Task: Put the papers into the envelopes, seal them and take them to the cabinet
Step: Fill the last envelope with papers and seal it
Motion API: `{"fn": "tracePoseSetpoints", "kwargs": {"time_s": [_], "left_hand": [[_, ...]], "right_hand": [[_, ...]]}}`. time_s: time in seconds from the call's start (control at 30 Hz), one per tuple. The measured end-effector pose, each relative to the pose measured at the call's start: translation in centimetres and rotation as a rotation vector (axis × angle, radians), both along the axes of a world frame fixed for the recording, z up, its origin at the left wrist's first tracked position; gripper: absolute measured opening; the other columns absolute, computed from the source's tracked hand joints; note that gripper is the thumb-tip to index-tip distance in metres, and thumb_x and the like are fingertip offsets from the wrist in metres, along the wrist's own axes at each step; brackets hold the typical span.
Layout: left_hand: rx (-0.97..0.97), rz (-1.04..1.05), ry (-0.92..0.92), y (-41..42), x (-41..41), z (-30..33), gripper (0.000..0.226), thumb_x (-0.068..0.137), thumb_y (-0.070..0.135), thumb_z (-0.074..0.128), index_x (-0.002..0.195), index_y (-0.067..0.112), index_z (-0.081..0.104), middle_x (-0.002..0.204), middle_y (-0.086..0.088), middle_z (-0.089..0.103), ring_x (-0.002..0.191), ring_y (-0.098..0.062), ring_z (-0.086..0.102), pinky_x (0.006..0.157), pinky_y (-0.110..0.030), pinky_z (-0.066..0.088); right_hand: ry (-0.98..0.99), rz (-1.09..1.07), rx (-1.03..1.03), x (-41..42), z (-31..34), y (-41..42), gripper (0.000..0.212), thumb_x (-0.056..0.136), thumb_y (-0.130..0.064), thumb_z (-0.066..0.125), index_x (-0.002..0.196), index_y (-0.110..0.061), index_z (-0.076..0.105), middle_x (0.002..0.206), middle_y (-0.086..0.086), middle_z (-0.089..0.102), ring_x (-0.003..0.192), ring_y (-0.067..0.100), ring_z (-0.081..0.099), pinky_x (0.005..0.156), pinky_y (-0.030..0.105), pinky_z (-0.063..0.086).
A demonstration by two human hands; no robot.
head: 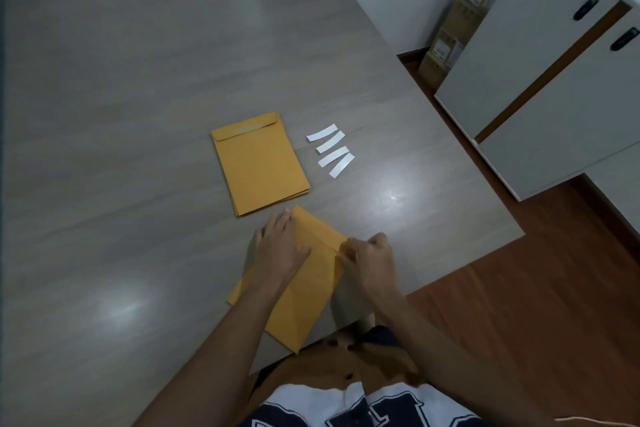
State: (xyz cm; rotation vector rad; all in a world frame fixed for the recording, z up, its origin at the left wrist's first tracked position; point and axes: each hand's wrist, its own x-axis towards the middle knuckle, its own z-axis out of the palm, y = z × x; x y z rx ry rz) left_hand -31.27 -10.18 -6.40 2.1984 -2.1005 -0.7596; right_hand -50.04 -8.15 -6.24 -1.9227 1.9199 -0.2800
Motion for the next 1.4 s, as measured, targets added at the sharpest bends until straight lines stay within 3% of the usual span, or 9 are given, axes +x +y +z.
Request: {"fn": "tracePoseSetpoints", "kwargs": {"time_s": [0.13, 0.27, 0.4, 0.5, 0.7, 0.93, 1.17, 1.3, 1.4], "left_hand": [[-0.031, 0.202, 0.281, 0.0, 0.9, 0.8, 0.069, 0.082, 0.027, 0.074, 0.144, 0.022, 0.044, 0.142, -0.001, 0.049, 0.131, -0.022, 0.043, 0.106, -0.038, 0.040], [0.081, 0.443, 0.415, -0.8, 1.6, 1.2, 0.063, 0.081, 0.032, 0.076, 0.138, 0.020, 0.051, 0.130, -0.001, 0.053, 0.121, -0.024, 0.051, 0.099, -0.036, 0.045], [0.159, 0.449, 0.544, -1.2, 2.6, 0.9, 0.019, 0.089, 0.029, 0.071, 0.090, 0.011, 0.064, 0.092, -0.003, 0.059, 0.092, -0.022, 0.058, 0.075, -0.034, 0.045], [0.106, 0.568, 0.692, -1.1, 3.7, 1.1, 0.021, 0.091, 0.026, 0.069, 0.096, 0.006, 0.068, 0.098, -0.003, 0.067, 0.094, -0.022, 0.062, 0.081, -0.037, 0.050], [-0.012, 0.950, 1.047, -3.5, 6.3, 1.7, 0.006, 0.091, 0.018, 0.069, 0.093, 0.014, 0.065, 0.100, -0.003, 0.070, 0.097, -0.024, 0.064, 0.084, -0.040, 0.054], [-0.215, 1.144, 0.882, -11.1, 9.0, 2.5, 0.034, 0.081, 0.016, 0.081, 0.104, 0.009, 0.057, 0.096, -0.006, 0.063, 0.086, -0.020, 0.062, 0.075, -0.034, 0.054], [-0.244, 1.170, 0.708, -18.6, 12.5, 0.9, 0.027, 0.082, 0.021, 0.079, 0.097, 0.019, 0.057, 0.080, 0.013, 0.057, 0.070, -0.003, 0.054, 0.055, -0.017, 0.040], [-0.229, 1.145, 0.592, -21.2, 13.4, -0.7, 0.029, 0.080, 0.025, 0.080, 0.101, 0.016, 0.062, 0.090, 0.005, 0.062, 0.082, -0.015, 0.059, 0.070, -0.025, 0.050], [-0.202, 1.108, 0.462, -22.1, 13.7, -1.6, 0.036, 0.083, 0.034, 0.075, 0.110, 0.012, 0.065, 0.116, -0.006, 0.063, 0.102, -0.024, 0.062, 0.091, -0.037, 0.053]], "right_hand": [[-0.094, -0.072, 0.172, 0.8, -0.7, -1.5, 0.042, 0.080, -0.032, 0.078, 0.118, -0.022, 0.064, 0.109, 0.005, 0.059, 0.109, 0.023, 0.043, 0.088, 0.033, 0.044], [-0.026, -0.112, 0.272, 1.5, -1.0, -2.5, 0.041, 0.067, -0.036, 0.087, 0.103, -0.026, 0.068, 0.108, 0.002, 0.059, 0.109, 0.023, 0.047, 0.091, 0.032, 0.044], [-0.187, -0.163, 0.296, 1.8, -0.8, -2.4, 0.037, 0.067, -0.023, 0.088, 0.094, -0.015, 0.065, 0.100, 0.001, 0.063, 0.102, 0.024, 0.055, 0.085, 0.036, 0.050], [-0.443, -0.230, 0.313, 2.3, 0.0, -2.4, 0.037, 0.070, -0.017, 0.086, 0.095, -0.013, 0.060, 0.091, -0.006, 0.063, 0.088, 0.017, 0.060, 0.067, 0.028, 0.051], [-0.771, -0.434, 0.423, 4.9, 2.3, -8.5, 0.025, 0.078, -0.026, 0.081, 0.088, -0.012, 0.063, 0.088, 0.007, 0.065, 0.085, 0.022, 0.062, 0.078, 0.039, 0.055], [-0.596, -0.253, 0.152, 9.5, 3.9, -19.3, 0.023, 0.071, -0.032, 0.084, 0.081, -0.020, 0.066, 0.069, -0.012, 0.061, 0.062, -0.002, 0.057, 0.055, 0.015, 0.040], [-0.506, -0.152, 0.184, 13.7, 2.2, -28.3, 0.029, 0.073, -0.029, 0.083, 0.089, -0.013, 0.065, 0.074, -0.006, 0.063, 0.074, 0.014, 0.063, 0.067, 0.025, 0.051], [-0.463, -0.129, 0.168, 14.9, 0.5, -30.9, 0.027, 0.076, -0.028, 0.080, 0.092, -0.013, 0.063, 0.074, -0.006, 0.062, 0.082, 0.018, 0.065, 0.073, 0.028, 0.052], [-0.351, -0.080, 0.154, 15.4, -0.7, -31.7, 0.034, 0.082, -0.034, 0.074, 0.104, -0.010, 0.064, 0.100, 0.008, 0.065, 0.101, 0.025, 0.060, 0.088, 0.036, 0.050]]}}
